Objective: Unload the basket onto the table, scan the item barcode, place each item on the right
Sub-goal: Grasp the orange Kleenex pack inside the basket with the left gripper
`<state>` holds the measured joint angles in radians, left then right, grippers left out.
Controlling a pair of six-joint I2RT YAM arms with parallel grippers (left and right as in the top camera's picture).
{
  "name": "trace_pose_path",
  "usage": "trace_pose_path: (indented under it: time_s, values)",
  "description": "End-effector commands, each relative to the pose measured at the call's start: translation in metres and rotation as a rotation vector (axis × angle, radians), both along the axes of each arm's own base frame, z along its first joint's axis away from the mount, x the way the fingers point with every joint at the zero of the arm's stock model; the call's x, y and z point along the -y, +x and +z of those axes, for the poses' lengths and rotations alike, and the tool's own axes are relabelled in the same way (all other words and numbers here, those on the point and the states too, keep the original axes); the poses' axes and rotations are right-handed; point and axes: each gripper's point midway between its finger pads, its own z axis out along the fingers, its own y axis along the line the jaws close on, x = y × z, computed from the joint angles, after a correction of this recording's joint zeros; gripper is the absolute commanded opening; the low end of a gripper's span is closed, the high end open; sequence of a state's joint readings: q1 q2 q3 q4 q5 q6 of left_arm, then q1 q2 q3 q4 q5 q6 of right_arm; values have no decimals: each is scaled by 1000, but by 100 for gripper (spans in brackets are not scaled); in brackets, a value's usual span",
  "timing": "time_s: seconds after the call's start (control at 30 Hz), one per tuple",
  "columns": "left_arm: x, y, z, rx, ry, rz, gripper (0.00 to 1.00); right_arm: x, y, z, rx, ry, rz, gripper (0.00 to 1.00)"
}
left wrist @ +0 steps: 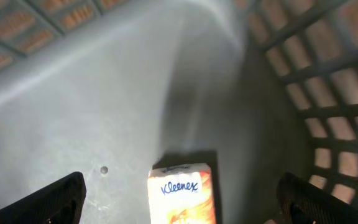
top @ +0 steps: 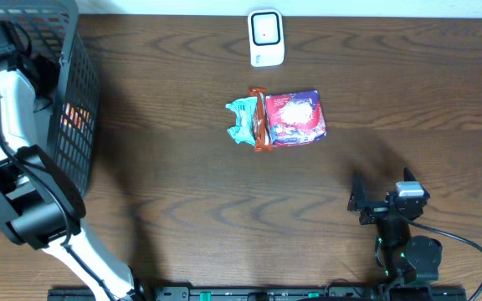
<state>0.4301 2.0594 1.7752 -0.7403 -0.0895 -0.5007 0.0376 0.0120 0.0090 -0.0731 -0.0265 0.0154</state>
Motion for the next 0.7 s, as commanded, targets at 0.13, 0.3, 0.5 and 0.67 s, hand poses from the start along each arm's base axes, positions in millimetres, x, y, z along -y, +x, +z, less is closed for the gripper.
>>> trace_pose_path:
  time_s: [0.13,0.3,0.5,0.67]
  values:
    - [11,-5,-38,-73,-96,23,98,1,0,-1,-1,13,-6,99]
    - [31,4,-56,-48,-221,-9,98,1,0,-1,-1,13,-6,99]
    - [33,4,-74,-70,-245,8,98,1,0,-1,-1,13,-6,99]
    - [35,1,-93,-109,-262,11,98,1,0,-1,-1,13,-6,99]
